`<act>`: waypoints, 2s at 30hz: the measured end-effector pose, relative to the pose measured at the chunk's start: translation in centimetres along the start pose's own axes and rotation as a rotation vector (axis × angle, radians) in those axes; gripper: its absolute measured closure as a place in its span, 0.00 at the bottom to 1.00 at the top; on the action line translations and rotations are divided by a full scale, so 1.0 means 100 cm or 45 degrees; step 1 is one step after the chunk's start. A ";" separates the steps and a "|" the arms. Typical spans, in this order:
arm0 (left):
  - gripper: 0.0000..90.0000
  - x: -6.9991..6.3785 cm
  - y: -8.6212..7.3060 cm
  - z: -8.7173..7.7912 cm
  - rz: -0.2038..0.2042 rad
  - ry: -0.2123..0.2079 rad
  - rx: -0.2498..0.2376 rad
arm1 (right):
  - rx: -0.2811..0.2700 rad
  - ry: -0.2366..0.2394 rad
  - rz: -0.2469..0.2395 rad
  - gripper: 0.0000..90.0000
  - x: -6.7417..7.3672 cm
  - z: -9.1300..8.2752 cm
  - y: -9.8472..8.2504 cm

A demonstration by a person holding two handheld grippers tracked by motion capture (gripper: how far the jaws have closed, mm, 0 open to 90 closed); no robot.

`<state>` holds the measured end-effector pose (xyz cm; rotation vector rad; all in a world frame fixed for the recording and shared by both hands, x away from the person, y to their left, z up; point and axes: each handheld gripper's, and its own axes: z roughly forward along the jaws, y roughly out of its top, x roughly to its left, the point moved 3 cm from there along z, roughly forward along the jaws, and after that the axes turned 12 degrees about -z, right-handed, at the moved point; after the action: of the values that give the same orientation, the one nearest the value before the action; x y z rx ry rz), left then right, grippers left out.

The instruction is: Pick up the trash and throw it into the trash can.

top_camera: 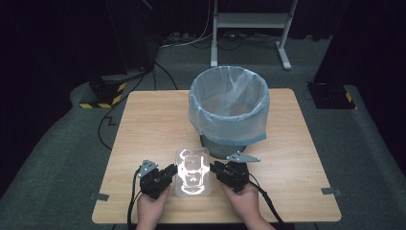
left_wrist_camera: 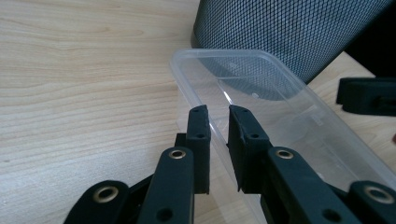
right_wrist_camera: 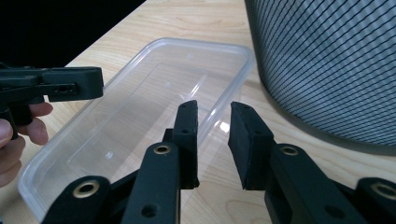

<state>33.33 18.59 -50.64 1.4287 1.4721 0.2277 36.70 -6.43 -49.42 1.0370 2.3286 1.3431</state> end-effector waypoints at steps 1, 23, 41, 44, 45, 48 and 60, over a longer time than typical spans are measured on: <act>0.87 0.001 0.000 0.000 -0.015 -0.013 0.003 | 0.001 0.006 0.012 0.81 0.000 0.001 0.000; 0.85 0.014 -0.002 0.003 -0.261 -0.200 0.086 | 0.027 0.267 0.434 0.84 -0.016 0.012 -0.010; 0.92 -0.010 0.006 -0.014 -0.172 -0.229 -0.043 | -0.104 0.183 0.293 0.94 -0.005 -0.015 0.006; 0.92 -0.014 0.008 -0.018 -0.154 -0.232 -0.065 | -0.123 0.174 0.262 0.94 -0.002 -0.018 0.007; 0.92 -0.015 0.009 -0.020 -0.147 -0.231 -0.075 | -0.131 0.171 0.252 0.94 -0.001 -0.019 0.008; 0.93 -0.018 0.012 -0.026 -0.128 -0.225 -0.106 | -0.145 0.176 0.236 0.94 0.001 -0.021 0.012; 0.93 -0.035 0.027 -0.068 -0.002 -0.197 -0.266 | -0.240 0.204 0.102 0.94 0.024 -0.036 0.041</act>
<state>29.19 19.86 -43.74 1.2482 1.2844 0.2563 34.90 -5.84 -43.79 1.0076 2.2348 1.6971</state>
